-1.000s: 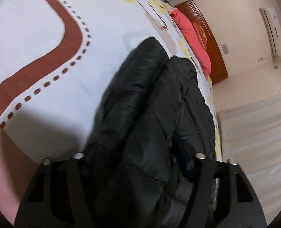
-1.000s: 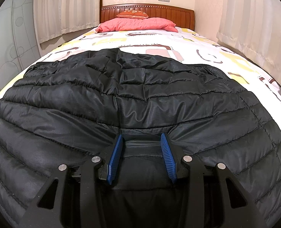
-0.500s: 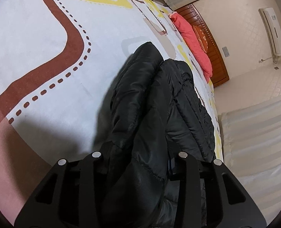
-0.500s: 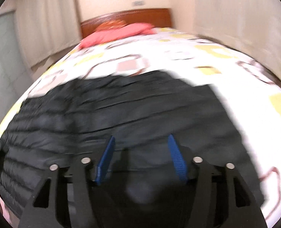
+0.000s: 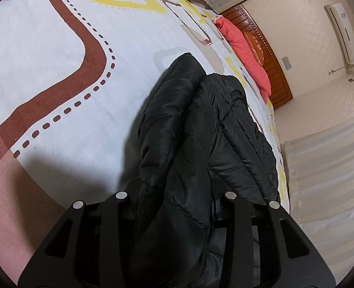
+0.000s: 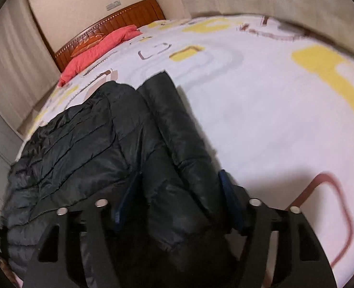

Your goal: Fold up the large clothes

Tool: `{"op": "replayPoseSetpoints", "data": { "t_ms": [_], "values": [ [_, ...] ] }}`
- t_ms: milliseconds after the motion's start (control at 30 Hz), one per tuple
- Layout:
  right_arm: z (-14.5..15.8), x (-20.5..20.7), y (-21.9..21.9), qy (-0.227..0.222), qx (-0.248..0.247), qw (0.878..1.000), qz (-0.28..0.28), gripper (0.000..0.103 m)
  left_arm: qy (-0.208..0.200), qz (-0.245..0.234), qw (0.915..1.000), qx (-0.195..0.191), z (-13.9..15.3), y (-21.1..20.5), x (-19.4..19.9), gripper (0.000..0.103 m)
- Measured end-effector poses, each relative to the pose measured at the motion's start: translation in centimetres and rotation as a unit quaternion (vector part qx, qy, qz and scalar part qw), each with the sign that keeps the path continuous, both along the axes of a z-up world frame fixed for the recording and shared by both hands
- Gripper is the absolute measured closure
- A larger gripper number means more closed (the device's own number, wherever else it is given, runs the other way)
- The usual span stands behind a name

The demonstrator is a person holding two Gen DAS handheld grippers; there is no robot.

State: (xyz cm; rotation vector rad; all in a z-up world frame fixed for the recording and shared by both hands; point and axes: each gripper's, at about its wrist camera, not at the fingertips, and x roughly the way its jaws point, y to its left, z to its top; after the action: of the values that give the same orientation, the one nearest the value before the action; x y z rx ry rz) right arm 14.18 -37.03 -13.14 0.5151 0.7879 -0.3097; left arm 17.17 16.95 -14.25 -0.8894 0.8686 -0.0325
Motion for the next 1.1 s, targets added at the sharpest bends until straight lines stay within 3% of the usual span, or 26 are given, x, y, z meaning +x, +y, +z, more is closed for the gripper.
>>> {"op": "replayPoseSetpoints", "data": {
  "t_ms": [233, 433, 833, 967, 1033, 1100],
  "values": [
    [-0.7, -0.3, 0.6, -0.017, -0.003, 1.0, 0.007, 0.054, -0.005, -0.002, 0.9999, 0.012, -0.2, -0.2, -0.1, 0.064],
    [-0.8, -0.5, 0.8, -0.019, -0.014, 1.0, 0.007, 0.055, -0.004, -0.001, 0.9998, 0.018, -0.4, -0.2, -0.2, 0.056],
    [-0.8, -0.7, 1.8, -0.016, -0.034, 0.999, 0.006, 0.055, -0.013, -0.011, 0.9995, 0.027, -0.6, -0.2, -0.1, 0.055],
    [-0.8, -0.7, 2.0, -0.015, -0.041, 0.999, 0.006, 0.055, -0.016, -0.019, 0.9995, 0.018, -0.9, 0.0, 0.0, 0.047],
    [-0.8, -0.7, 2.1, -0.015, -0.042, 0.999, 0.005, 0.055, -0.013, -0.026, 0.9995, 0.015, -0.8, 0.0, 0.2, 0.047],
    [-0.8, -0.8, 2.1, -0.015, -0.045, 0.999, 0.005, 0.055, -0.012, -0.028, 0.9995, 0.011, -0.7, -0.2, 0.1, 0.054]
  ]
}}
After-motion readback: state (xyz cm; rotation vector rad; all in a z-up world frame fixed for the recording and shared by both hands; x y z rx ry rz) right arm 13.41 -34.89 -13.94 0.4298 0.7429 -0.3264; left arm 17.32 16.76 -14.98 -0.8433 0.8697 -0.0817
